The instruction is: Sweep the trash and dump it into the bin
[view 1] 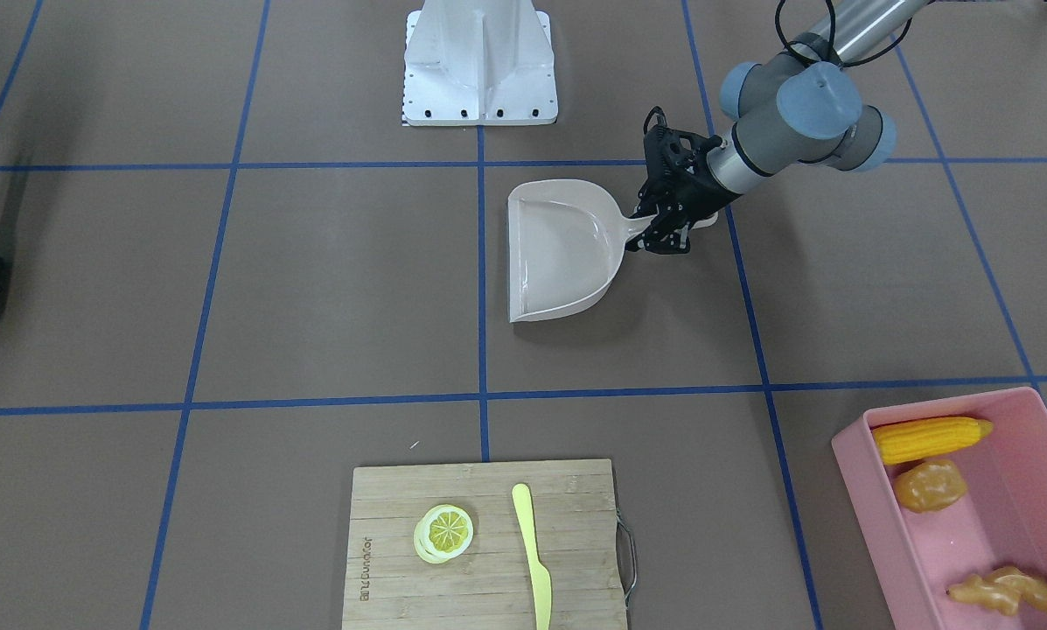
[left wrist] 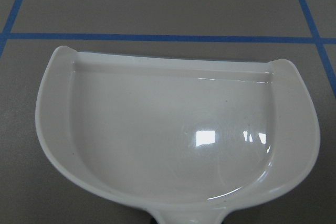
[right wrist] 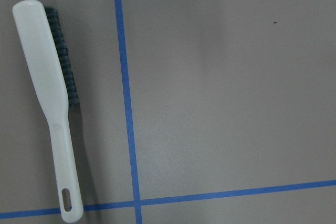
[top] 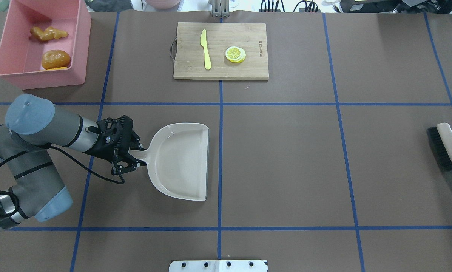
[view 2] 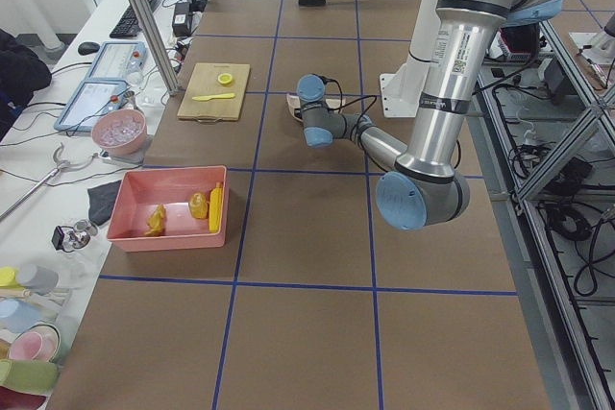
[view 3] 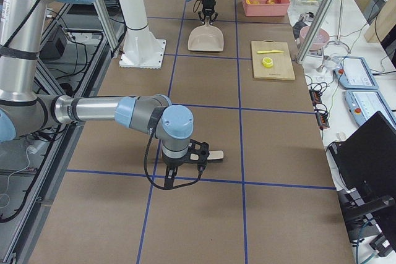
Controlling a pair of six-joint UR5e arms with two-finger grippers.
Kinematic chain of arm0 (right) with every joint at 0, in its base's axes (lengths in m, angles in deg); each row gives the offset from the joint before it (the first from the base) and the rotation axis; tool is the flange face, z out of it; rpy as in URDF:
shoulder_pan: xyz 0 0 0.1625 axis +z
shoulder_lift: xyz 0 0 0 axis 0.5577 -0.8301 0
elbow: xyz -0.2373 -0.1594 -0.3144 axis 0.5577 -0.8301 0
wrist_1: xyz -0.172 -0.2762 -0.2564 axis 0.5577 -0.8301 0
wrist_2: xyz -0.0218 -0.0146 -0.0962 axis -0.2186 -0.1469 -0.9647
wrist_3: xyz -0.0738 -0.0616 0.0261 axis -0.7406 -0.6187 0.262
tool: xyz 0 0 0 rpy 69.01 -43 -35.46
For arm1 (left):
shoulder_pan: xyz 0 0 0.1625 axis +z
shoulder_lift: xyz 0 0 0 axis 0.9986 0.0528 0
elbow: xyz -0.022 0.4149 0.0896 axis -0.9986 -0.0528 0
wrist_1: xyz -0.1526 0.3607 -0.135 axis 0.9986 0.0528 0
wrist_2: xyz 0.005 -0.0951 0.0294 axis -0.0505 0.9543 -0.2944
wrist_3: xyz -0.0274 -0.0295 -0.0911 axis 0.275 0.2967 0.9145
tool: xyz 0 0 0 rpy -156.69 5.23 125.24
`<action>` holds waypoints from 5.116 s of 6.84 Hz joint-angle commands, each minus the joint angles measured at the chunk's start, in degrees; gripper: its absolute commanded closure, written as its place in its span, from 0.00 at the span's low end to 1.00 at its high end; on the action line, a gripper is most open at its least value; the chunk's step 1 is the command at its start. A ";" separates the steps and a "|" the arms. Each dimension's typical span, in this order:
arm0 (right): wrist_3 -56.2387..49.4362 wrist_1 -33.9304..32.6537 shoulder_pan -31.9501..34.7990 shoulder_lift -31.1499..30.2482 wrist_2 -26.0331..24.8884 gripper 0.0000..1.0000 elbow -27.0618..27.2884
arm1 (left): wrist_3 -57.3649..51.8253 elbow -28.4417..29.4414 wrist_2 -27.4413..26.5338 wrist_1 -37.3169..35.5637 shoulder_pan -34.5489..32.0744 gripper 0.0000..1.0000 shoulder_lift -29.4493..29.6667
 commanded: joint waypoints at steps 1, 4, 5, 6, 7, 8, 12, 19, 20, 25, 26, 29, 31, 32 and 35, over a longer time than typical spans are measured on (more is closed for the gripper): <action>-0.08 0.00 0.00 0.00 0.00 0.00 0.00 | 0.06 0.88 0.00 -0.16 0.00 1.00 1.07; -0.08 0.00 0.00 0.09 0.00 0.00 -0.18 | 0.15 1.67 -0.09 -0.24 -0.26 1.00 1.43; -0.08 0.00 0.00 0.09 0.00 0.00 -0.18 | 0.15 1.94 0.00 -0.24 -0.35 0.99 1.52; -0.08 0.00 0.00 0.09 0.00 0.00 -0.18 | 0.23 2.46 -0.09 -0.42 -0.44 0.98 1.95; 0.01 0.00 0.00 0.09 0.00 0.00 -0.18 | 0.24 3.07 0.00 -0.42 -0.61 0.98 2.65; 0.01 0.00 0.00 0.09 0.00 0.00 -0.18 | 0.24 3.17 0.00 -0.42 -0.79 0.87 2.75; -0.08 0.09 0.00 0.09 0.00 0.00 -0.26 | 0.15 3.26 0.00 -0.42 -0.97 0.03 2.66; 0.10 0.00 0.00 0.00 0.44 0.00 -0.26 | -0.03 -5.18 0.54 -11.01 -16.49 0.02 -0.59; -0.08 0.00 0.00 0.09 0.44 0.00 -0.26 | -0.03 -5.27 -2.95 -16.62 -19.57 0.02 0.36; -0.25 0.09 0.00 0.09 0.35 0.00 -0.35 | 15.02 -10.09 -6.94 -39.36 -27.42 0.02 2.14; -0.25 0.09 0.00 0.18 0.35 0.00 -0.18 | 16.74 -10.02 -6.51 -39.53 -27.34 0.02 1.09; -0.34 0.09 0.00 0.97 0.00 0.00 -0.26 | 17.64 -8.61 8.99 -39.36 -35.47 0.02 -5.75; -0.25 0.09 0.00 1.49 0.35 0.00 -0.35 | 16.58 -8.52 11.95 -38.66 -41.64 0.02 -12.68; -0.25 0.09 0.00 1.50 0.35 0.00 -0.44 | 17.02 -8.61 11.95 -39.00 -43.05 0.02 -15.51; -0.08 0.18 0.00 1.58 0.35 0.00 -0.44 | 16.76 -10.30 11.69 -39.53 -46.58 0.02 -25.61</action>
